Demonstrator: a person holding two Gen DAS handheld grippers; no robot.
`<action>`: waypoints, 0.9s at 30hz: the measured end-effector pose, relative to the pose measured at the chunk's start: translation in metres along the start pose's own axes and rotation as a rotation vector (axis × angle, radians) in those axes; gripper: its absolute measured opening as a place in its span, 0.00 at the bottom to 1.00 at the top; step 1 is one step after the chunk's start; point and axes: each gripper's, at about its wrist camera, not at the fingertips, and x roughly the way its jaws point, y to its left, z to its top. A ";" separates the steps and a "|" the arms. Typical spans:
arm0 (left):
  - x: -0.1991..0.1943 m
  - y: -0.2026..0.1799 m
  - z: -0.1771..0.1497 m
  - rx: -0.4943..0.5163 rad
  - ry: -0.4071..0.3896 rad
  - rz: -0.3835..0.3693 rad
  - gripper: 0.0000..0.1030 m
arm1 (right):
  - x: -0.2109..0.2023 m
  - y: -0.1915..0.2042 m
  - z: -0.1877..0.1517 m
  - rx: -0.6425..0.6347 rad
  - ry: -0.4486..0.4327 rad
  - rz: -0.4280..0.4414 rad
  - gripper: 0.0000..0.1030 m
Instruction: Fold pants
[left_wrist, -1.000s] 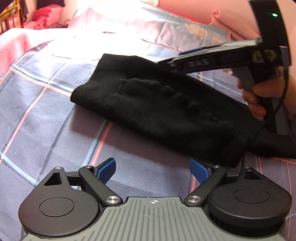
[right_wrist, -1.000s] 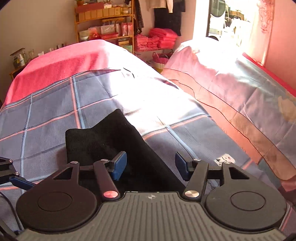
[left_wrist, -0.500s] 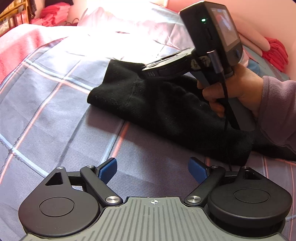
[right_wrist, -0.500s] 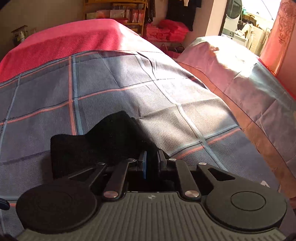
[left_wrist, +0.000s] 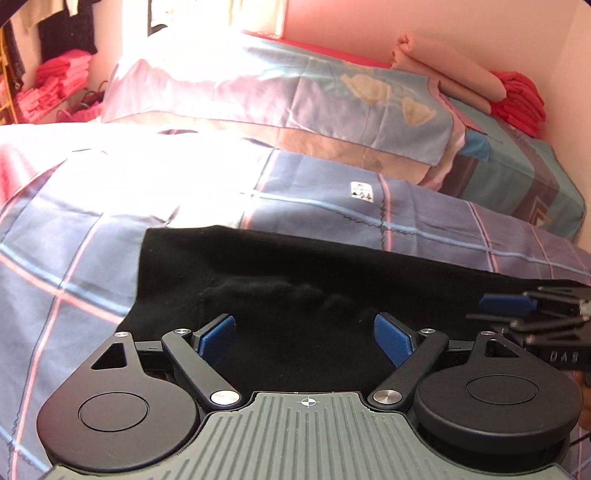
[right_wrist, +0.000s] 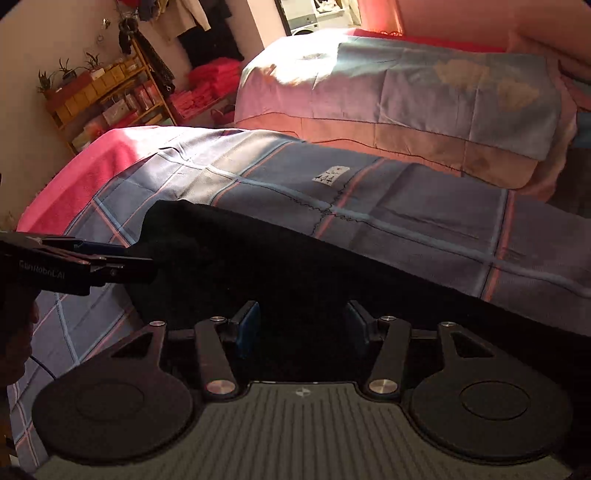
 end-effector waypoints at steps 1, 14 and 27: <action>0.015 -0.007 0.004 0.011 0.025 0.002 1.00 | 0.001 -0.009 -0.006 0.008 -0.018 -0.027 0.49; 0.082 -0.024 0.010 0.055 0.155 0.124 1.00 | -0.066 -0.096 -0.054 0.322 -0.199 -0.188 0.11; 0.090 -0.032 0.010 0.061 0.169 0.159 1.00 | -0.206 -0.225 -0.142 0.724 -0.467 -0.524 0.17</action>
